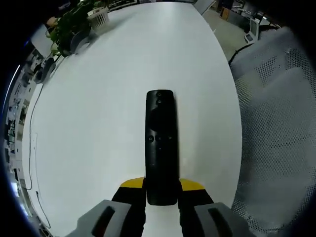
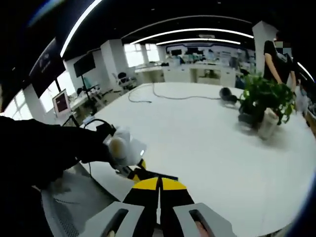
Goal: Press the specified remote control buttons in sequence, fully releasing each button before pressing the next.
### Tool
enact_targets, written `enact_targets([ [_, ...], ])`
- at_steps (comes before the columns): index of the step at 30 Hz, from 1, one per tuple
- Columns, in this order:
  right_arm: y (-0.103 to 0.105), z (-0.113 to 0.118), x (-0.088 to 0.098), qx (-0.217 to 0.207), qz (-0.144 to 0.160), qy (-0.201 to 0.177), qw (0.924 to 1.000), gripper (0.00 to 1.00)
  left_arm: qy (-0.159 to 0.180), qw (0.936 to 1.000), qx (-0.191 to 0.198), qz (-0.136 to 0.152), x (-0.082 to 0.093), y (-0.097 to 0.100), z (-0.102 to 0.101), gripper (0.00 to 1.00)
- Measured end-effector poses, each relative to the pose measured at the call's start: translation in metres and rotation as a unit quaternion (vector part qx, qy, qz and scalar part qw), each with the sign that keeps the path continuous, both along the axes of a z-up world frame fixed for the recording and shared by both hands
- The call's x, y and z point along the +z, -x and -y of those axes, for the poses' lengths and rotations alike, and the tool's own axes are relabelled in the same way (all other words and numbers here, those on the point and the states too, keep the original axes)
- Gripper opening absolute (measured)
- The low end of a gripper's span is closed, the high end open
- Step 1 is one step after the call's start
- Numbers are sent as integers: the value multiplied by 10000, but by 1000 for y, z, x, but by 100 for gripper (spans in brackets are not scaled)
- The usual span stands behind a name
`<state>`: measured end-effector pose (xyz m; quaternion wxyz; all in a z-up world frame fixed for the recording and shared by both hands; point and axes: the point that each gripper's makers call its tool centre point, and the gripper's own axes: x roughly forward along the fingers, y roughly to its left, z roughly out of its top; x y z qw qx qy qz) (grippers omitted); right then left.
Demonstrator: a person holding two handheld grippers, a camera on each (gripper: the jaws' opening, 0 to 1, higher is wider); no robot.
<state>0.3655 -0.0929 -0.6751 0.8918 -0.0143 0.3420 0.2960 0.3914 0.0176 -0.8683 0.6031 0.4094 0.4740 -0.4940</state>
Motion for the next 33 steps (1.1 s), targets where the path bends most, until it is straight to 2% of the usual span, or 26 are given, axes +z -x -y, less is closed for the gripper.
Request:
enact_targets([
  [5,-18,-5,0,154,-101,119,9998,0,89,9999,-51,9,1,11,0,24],
  [9,-38,-10,-9,211,-194,192,9994,0,125,9999,-58,20,0,19,1,24],
  [10,-44,-9,-11,175,-150,291,9993,0,126,9999,-24,17,0,21,1,24],
  [11,-56,-8,-9,121,140,396,9990,0,137,9999,-10,24,0,22,1,24],
  [12,-58,-9,-8,124,187,399,9990,0,173,9998,16,22,0,25,1,24],
  [14,-68,-14,-12,142,94,402,9990,0,212,9998,35,22,1,29,2,24],
  [19,-79,-21,-41,231,-456,399,9979,0,317,9994,94,35,1,36,4,24],
  [25,-58,-18,-100,134,-1368,292,9901,0,424,9991,73,53,1,48,8,24],
  [26,-50,-15,-114,145,-1590,417,9863,0,440,9990,85,54,1,50,8,24],
  [28,-41,-9,-130,194,-1825,626,9810,0,481,9988,58,46,2,53,10,24],
  [33,-20,-8,-150,315,-2740,646,9590,0,508,9987,-15,52,1,56,13,24],
])
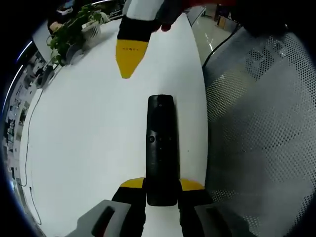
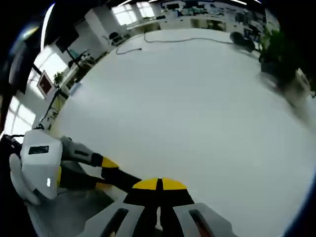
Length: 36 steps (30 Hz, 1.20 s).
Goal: Press the specified remote control buttons in sequence, fully releasing each button before pressing the next.
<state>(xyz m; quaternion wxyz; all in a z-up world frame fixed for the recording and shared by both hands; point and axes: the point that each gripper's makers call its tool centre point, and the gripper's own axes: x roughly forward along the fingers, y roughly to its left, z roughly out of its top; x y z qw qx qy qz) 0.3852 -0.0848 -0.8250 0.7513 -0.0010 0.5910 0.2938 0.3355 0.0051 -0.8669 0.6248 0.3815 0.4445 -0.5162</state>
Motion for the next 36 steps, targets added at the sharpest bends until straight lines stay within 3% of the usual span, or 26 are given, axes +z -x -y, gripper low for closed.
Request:
enact_targets([
  [2,10,4,-8,-31,-401,124,9991,0,77,10000,-16,12,0,0,0,24],
  [4,18,6,-12,51,-614,215,9979,0,180,9998,41,10,1,1,0,24],
  [7,19,3,-12,65,-619,144,9980,0,366,9993,88,43,1,2,0,24],
  [10,27,3,-18,105,-863,175,9961,0,585,9982,149,51,2,2,0,24],
  [15,27,6,-25,240,-787,403,9958,0,776,9968,188,77,2,3,1,24],
  [25,29,3,-29,366,-749,397,9957,0,1262,9917,215,124,4,3,1,24],
  [36,28,5,-29,509,-648,559,9950,0,1227,9922,203,107,4,2,3,25],
])
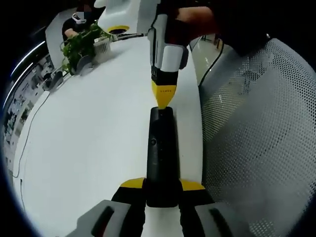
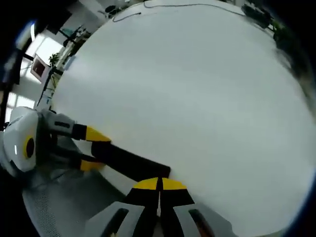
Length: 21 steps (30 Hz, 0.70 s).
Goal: Press the specified remote control buttons in sequence, fully releasing each button before pressing the next.
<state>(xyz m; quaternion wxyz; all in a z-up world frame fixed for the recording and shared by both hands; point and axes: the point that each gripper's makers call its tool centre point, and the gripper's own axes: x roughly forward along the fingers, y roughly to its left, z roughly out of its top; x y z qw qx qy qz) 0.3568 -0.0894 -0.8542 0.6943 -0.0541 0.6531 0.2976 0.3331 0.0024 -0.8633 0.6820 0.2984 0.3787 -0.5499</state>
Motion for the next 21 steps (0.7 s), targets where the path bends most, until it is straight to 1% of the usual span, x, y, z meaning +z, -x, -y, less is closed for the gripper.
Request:
enact_targets([
  [3,1,-1,0,135,116,94,9998,0,3,10000,7,-3,0,0,0,25],
  [6,0,-1,0,188,142,146,9996,0,24,10000,30,-15,0,0,0,25],
  [12,-1,-6,0,107,113,-7,9999,0,48,10000,52,-31,0,0,0,25],
  [14,0,-6,-2,122,67,-1,9999,0,51,10000,54,-36,0,0,0,25],
  [21,0,-6,-1,97,71,-25,9999,0,60,10000,56,-41,0,0,0,25],
])
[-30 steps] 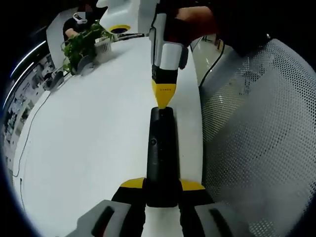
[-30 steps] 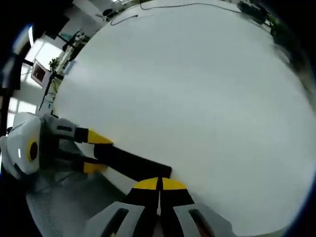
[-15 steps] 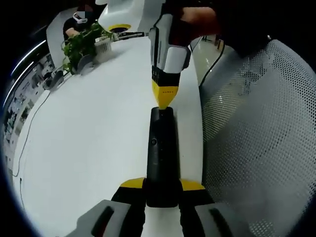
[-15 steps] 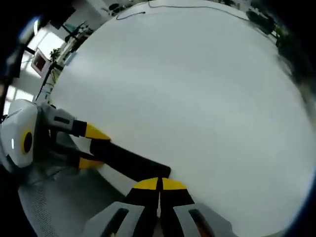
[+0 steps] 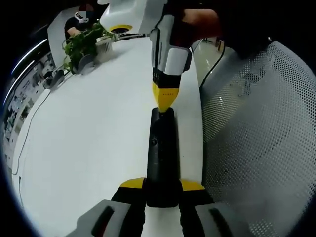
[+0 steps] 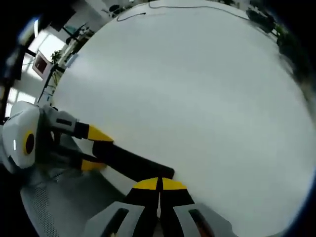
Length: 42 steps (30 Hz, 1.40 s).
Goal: Press the specified remote control buttons in sequence, fully releasing each button before pressing the next.
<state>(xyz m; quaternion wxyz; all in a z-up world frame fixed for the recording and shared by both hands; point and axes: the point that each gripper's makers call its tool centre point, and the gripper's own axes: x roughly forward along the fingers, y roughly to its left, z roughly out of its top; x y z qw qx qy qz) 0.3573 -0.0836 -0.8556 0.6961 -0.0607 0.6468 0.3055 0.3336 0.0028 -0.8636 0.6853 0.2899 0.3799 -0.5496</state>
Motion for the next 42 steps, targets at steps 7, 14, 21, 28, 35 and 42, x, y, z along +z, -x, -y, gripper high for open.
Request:
enact_targets([
  [7,-2,4,0,-119,-20,-8,9999,0,5,10000,-23,16,0,0,0,25],
  [14,-1,3,-1,52,101,103,9999,0,-4,10000,-30,25,0,0,0,25],
  [21,-3,5,0,-288,-119,-294,9991,0,-6,10000,-31,21,0,0,0,25],
  [28,-3,5,0,-539,-331,-425,9971,0,0,10000,-36,28,0,0,1,25],
  [35,-1,3,0,-428,-264,-323,9982,0,36,10000,-11,34,0,0,1,25],
  [42,-1,4,1,-451,-299,-267,9982,0,36,10000,-6,35,0,0,1,25],
])
